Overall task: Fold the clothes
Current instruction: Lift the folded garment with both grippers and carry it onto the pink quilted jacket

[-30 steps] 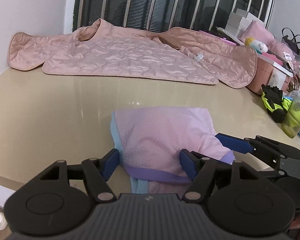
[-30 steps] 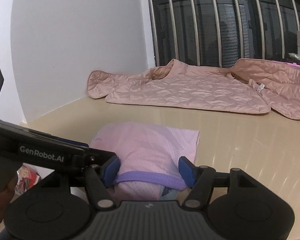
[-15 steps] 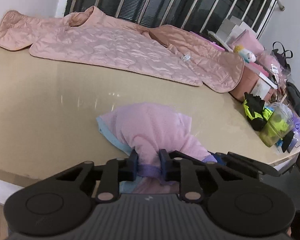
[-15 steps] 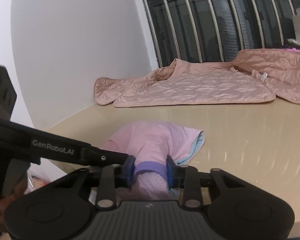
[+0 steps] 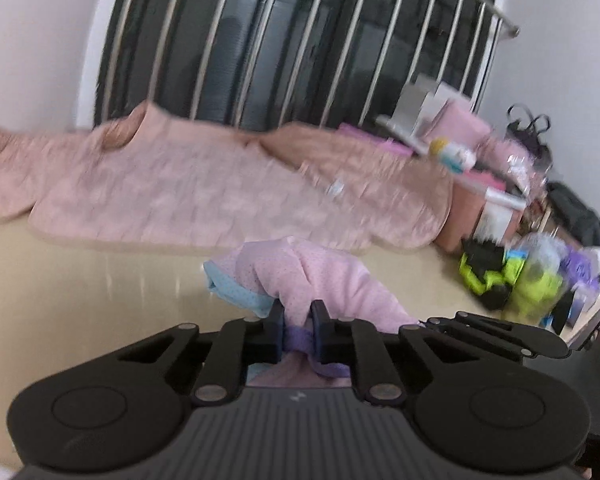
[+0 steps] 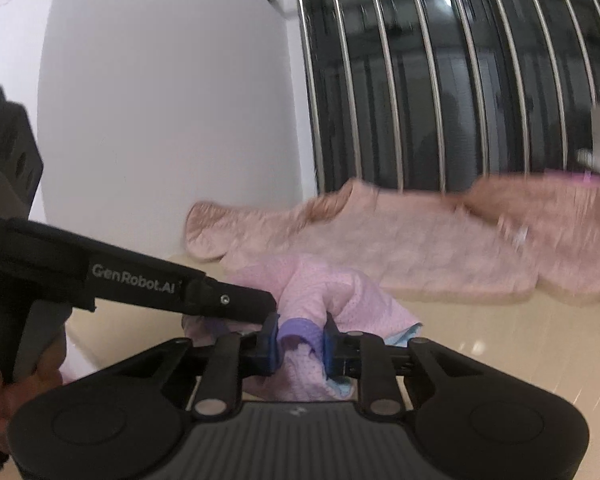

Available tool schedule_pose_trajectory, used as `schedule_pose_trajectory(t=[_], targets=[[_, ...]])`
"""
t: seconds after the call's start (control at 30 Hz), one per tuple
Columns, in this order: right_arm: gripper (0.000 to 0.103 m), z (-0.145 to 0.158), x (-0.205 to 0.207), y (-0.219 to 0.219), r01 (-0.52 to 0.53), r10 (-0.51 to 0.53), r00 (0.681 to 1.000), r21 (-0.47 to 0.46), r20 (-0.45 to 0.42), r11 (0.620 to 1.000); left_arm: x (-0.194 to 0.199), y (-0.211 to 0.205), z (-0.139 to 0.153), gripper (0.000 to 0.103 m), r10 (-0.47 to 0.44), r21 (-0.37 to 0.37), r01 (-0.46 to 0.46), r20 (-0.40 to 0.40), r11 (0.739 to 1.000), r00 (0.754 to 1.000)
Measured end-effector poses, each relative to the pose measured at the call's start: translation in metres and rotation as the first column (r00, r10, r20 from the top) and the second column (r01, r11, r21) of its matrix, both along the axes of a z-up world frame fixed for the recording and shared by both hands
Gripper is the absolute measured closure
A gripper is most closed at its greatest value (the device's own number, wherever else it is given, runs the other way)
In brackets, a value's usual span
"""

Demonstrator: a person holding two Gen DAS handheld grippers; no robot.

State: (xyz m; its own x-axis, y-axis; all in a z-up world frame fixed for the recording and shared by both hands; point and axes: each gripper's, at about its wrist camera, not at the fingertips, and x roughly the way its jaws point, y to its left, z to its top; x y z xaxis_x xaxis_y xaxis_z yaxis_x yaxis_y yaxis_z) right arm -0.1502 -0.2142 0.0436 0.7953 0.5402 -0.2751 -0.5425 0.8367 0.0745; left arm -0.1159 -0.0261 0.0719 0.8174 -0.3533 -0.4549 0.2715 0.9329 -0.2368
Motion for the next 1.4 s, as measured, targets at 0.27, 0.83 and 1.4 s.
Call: schedule_pose_trajectory(t=[0.27,0.83,1.4], targets=[[0.084,0.057,0.043,-0.009,0.057,-0.047,0.982,-0.052,0.183,0.997,0.058,-0.023,0.052,0.09,-0.046,0.0,0.046,0.155,0.999,0.987],[0.085,0.077,0.236,-0.036,0.122,-0.103,0.984,-0.122,0.147,0.985,0.243,-0.074,0.056,0.097,-0.047,-0.025,0.05,0.125,0.998,0.991],[0.067,-0.013,0.373,-0.091,0.247,-0.252,0.928,-0.053,-0.276,0.968,0.358,-0.072,-0.078,0.058,-0.002,-0.026,-0.003,-0.164,1.0,0.986]])
